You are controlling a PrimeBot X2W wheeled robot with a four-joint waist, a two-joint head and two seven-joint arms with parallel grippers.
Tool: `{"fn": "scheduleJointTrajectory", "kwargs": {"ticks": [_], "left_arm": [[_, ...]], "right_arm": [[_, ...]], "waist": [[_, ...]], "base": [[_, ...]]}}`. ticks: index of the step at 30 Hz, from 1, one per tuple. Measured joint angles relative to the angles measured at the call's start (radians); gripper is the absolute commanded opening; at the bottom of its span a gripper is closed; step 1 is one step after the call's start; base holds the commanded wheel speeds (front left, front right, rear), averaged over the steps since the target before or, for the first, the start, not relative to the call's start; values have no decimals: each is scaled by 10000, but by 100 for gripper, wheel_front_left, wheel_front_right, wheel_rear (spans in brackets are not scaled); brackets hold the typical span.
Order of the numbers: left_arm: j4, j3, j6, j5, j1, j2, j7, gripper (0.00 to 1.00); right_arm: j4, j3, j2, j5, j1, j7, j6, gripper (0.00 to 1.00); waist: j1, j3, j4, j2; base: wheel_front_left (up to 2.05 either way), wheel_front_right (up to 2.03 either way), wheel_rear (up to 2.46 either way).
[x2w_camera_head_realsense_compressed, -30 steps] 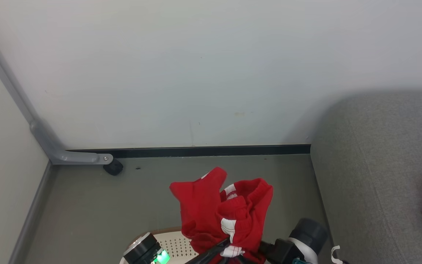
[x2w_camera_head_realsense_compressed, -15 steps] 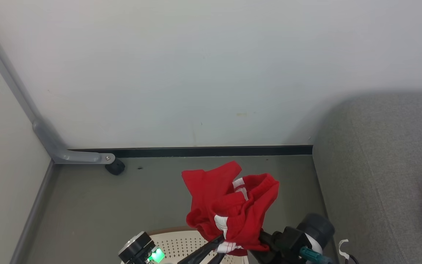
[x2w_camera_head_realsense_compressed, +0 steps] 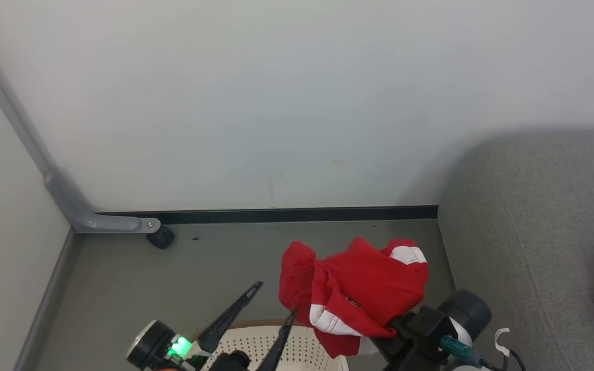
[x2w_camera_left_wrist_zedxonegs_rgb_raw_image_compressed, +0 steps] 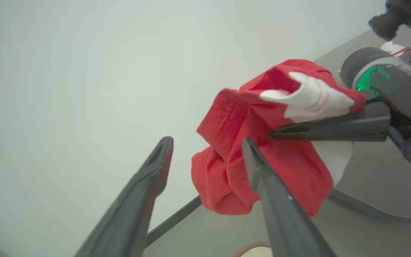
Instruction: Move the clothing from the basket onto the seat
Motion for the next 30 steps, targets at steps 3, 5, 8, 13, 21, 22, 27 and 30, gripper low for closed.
{"fn": "scheduleJointTrajectory", "kwargs": {"ticks": [3, 5, 8, 13, 21, 22, 27, 30], "left_arm": [[176, 374, 268, -201, 58, 13, 0, 100], [290, 579, 431, -330, 94, 10, 0, 100], [510, 907, 702, -468, 250, 10, 2, 100], [848, 1402, 1032, -648, 453, -40, 2, 100], [1340, 2184, 1271, -1156, 870, -320, 2, 100], [1379, 2303, 1273, -1210, 899, -359, 2, 100], [1501, 2757, 1352, -1653, 1118, -500, 2, 100], [1538, 2909, 1352, -1755, 1241, -539, 2, 100]], "right_arm": [[-115, -151, -81, 0, 4, 0, -65, 0], [-198, -234, -140, 0, 11, 0, -71, 0], [-316, -366, -219, 0, 34, 0, -109, 0], [-581, -570, -307, 0, 139, 0, -159, 0], [-1074, -965, -441, 17, 538, 0, -355, 0], [-1131, -1045, -479, 19, 621, 0, -397, 0], [-1363, -1377, -637, 105, 1014, 0, -535, 0], [-1438, -1515, -681, 109, 1137, 0, -650, 0]], "waist": [[0, -27, -8, 0], [0, -47, -14, 0], [0, -84, -18, 0], [0, -144, -16, 0], [0, -232, -25, 0], [0, -242, -28, 0], [0, -284, -52, 0], [0, -298, -68, 0]], "base": [[0, 0, 0], [0, 0, 0], [0, 0, 0], [0, 0, 0], [0, 0, 0], [0, 0, 0], [0, 0, 0], [0, 0, 0]]}}
